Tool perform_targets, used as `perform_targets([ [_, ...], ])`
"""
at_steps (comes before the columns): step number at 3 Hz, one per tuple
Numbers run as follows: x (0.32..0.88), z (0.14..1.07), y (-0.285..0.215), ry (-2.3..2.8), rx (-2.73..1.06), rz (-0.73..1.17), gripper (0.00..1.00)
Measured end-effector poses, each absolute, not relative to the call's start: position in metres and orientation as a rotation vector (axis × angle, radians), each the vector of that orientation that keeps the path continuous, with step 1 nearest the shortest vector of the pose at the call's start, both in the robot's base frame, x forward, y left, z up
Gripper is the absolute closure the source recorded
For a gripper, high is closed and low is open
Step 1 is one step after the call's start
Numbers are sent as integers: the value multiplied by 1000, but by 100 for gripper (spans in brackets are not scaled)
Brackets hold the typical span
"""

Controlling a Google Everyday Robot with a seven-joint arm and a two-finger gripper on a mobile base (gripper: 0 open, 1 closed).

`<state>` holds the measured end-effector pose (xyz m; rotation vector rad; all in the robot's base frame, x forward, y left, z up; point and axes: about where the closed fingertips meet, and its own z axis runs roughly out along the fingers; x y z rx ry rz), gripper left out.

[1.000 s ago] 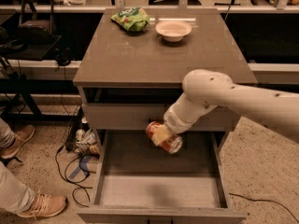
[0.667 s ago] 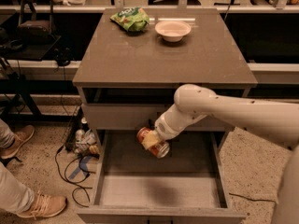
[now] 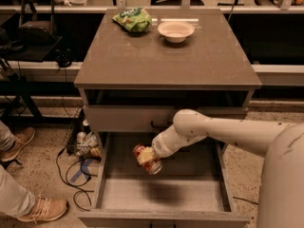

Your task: Place coke can into middle drawer

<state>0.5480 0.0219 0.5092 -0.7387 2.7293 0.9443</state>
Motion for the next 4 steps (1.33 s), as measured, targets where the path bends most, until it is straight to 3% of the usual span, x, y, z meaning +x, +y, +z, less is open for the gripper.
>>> perform_targets([
  [1,536,479,25,2739,-650,1040,88],
  [2,525,451,26,2744,-562,1125,70],
  [4,520,416,12,2785,-495,1144,25],
])
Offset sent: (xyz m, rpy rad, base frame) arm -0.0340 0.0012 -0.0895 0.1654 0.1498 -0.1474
